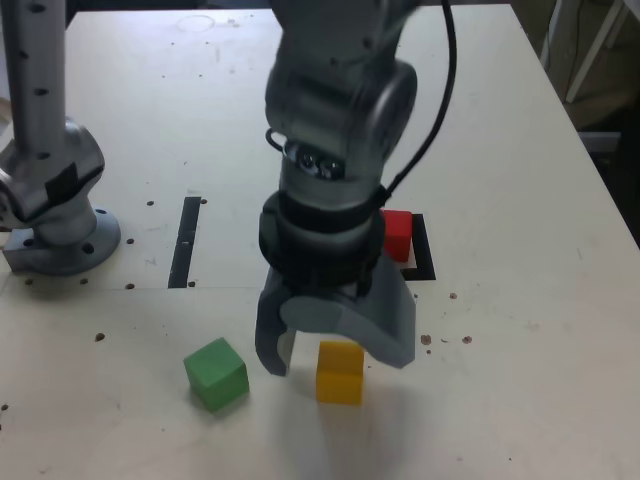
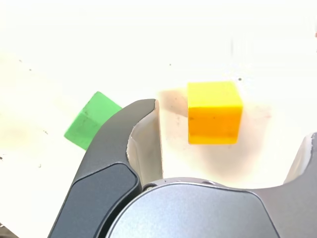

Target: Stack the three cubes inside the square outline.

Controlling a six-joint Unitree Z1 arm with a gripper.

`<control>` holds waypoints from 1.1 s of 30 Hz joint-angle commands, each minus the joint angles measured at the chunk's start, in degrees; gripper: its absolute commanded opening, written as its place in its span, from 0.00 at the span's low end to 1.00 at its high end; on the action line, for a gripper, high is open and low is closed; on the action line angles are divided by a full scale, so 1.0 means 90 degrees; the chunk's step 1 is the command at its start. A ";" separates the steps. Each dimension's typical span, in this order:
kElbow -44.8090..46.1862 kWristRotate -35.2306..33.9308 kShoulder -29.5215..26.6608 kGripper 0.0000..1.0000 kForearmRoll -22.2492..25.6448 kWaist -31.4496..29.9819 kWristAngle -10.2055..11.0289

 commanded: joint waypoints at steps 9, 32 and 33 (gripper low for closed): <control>0.0235 0.0134 0.0365 0.88 -0.0447 -0.0004 -0.0164; 0.0276 0.0166 0.0496 0.33 -0.0680 0.0049 0.0003; 0.0271 0.0172 0.0497 0.33 -0.0681 0.0049 0.0005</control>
